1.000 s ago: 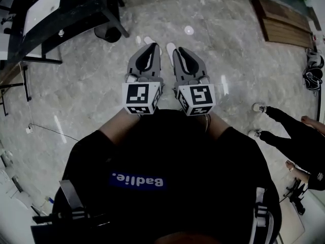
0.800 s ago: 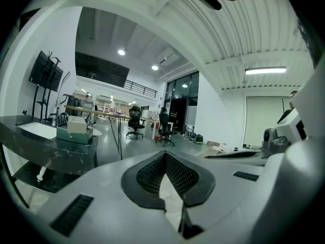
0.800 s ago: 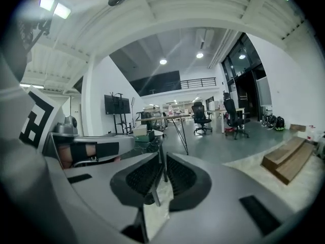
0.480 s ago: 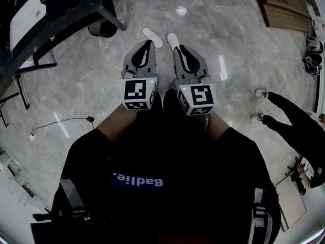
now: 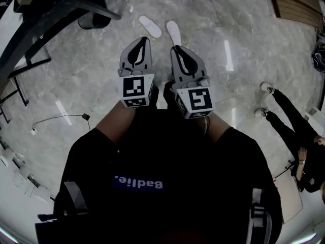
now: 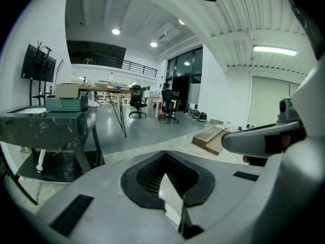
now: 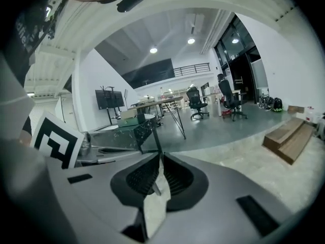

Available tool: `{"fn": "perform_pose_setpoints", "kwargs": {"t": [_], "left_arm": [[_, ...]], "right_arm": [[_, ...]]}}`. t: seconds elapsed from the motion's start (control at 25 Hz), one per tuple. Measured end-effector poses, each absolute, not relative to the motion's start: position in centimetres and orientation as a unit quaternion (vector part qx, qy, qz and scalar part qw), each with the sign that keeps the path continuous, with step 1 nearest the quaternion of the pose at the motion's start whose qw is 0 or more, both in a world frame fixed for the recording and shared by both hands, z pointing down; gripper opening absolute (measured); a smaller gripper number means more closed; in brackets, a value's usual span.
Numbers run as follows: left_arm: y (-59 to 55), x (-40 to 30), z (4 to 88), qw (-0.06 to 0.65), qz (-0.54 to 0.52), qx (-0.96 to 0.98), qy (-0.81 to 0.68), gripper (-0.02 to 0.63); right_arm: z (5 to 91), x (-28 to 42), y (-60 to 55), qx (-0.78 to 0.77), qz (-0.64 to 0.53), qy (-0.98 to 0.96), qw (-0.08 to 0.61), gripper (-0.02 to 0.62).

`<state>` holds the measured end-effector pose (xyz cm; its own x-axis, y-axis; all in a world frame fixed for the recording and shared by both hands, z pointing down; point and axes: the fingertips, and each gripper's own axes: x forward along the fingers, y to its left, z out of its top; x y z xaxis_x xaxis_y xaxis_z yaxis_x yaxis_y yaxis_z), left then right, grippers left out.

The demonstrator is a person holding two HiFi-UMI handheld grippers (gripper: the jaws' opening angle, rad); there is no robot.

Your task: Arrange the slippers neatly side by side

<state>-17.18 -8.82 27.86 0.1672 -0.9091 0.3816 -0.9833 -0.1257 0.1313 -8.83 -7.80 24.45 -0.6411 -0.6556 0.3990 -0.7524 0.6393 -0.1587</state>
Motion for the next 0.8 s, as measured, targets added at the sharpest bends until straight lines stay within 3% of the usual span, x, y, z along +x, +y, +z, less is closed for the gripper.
{"fn": "perform_pose_setpoints", "kwargs": {"t": [0.4, 0.8], "left_arm": [[-13.0, -17.9, 46.0, 0.159, 0.209, 0.74, -0.619, -0.011], [-16.3, -16.0, 67.3, 0.07, 0.385, 0.786, -0.479, 0.02]], "right_arm": [[36.9, -6.5, -10.9, 0.398, 0.184, -0.885, 0.154, 0.025], [49.4, -5.6, -12.4, 0.41, 0.205, -0.878, 0.137, 0.025]]}}
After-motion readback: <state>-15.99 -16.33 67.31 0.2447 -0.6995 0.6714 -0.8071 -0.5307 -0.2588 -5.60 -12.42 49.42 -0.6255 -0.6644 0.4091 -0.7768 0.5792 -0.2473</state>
